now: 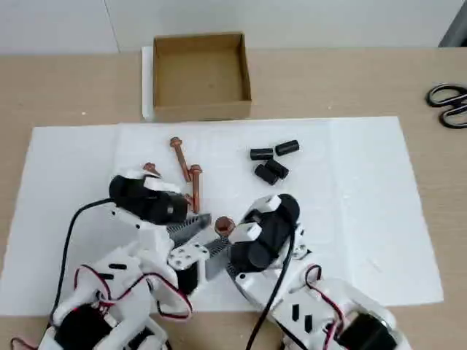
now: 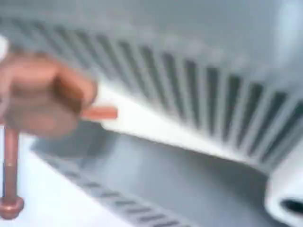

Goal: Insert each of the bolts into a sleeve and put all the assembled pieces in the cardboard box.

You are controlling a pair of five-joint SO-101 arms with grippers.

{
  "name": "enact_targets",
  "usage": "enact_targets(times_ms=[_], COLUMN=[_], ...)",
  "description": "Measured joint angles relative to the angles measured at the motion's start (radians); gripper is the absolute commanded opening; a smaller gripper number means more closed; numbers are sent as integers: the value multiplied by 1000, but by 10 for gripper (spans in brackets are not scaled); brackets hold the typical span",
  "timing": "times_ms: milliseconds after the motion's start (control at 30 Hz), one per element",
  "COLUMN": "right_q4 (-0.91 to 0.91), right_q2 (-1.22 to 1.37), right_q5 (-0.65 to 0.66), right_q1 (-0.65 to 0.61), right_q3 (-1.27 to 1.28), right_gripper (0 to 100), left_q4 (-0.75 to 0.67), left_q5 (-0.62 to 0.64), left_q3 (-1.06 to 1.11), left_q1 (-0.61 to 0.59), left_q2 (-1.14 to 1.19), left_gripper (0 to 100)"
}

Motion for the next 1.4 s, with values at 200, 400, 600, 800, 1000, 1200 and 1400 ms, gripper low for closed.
enact_targets(times_ms=[200,400,600,800,1000,1200,1400], right_q4=[-6,-6,-6,-6,-6,-6,-60], right_q2=[0,-2,-2,-2,-2,-2,0], right_q5=[0,0,0,0,0,0,0], right_q1=[0,-2,15,101,193,331,462], right_q3=[8,29,32,38,89,149,190], right_gripper=[4,4,4,4,4,4,4], left_q4=[-35,-80,-81,-112,-213,-235,-236], left_q5=[-6,-6,26,35,35,35,35], left_q3=[0,-63,-146,-161,-161,-198,-275], left_q1=[-9,-28,-28,-167,-281,-379,-476], left_q2=[2,5,2,2,2,126,308], left_gripper=[193,192,191,43,6,6,6])
